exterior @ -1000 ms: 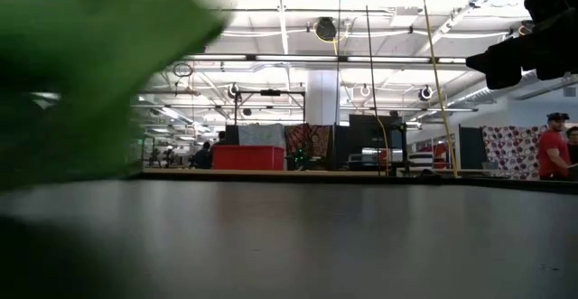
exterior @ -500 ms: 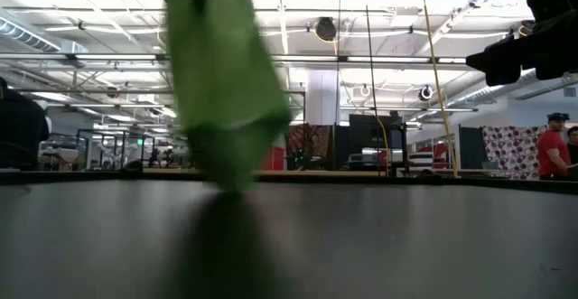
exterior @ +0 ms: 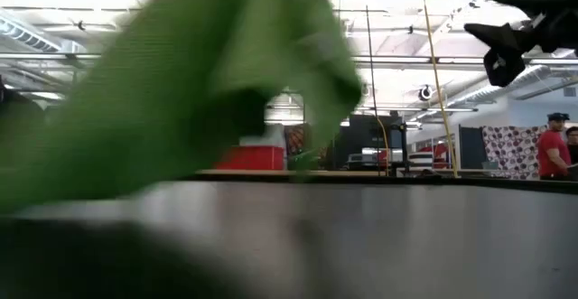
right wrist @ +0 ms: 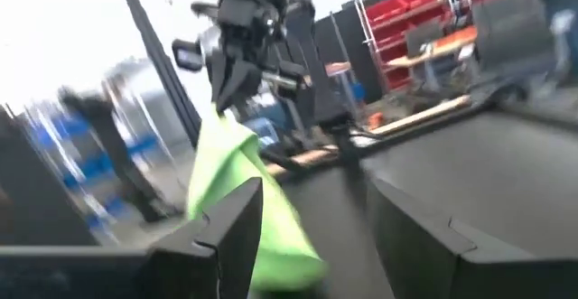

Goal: Roll towel
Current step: Roll the green microfiber towel

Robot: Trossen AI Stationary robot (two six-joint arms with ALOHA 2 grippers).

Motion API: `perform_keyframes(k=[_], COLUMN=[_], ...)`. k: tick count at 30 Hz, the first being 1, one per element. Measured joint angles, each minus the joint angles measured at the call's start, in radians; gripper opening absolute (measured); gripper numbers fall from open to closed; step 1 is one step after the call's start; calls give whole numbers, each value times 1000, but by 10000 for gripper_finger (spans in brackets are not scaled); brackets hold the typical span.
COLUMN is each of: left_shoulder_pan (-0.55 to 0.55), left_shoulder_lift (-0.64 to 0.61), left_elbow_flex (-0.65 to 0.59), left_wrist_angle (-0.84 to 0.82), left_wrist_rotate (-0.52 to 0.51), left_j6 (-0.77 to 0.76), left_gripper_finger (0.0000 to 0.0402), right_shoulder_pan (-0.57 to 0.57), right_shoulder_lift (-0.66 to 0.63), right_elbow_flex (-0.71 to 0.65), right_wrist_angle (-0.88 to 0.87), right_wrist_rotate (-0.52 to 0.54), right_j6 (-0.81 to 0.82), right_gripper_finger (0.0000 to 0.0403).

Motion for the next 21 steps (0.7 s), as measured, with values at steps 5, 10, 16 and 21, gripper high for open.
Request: perform_keyframes(k=[5,10,16,21], left_shoulder_pan=[23,69,128,178], left_shoulder_lift=[0,0,0,19], left_elbow_flex=[1,1,1,2], left_wrist_angle=[114,174,230,258], left_wrist_rotate=[-28,-88,-186,-230], left_j6=[-1,2,9,9], left_gripper_finger=[0,0,0,0], right_shoulder_pan=[-1,-1,-1,-14], right_shoulder_lift=[32,118,303,488], right_elbow_flex=[0,35,122,193], right_wrist_angle=[99,82,87,90], right_wrist_rotate=[-6,-10,-31,-30], right_j6=[-28,-94,-201,-196], right_gripper_finger=[192,193,228,263])
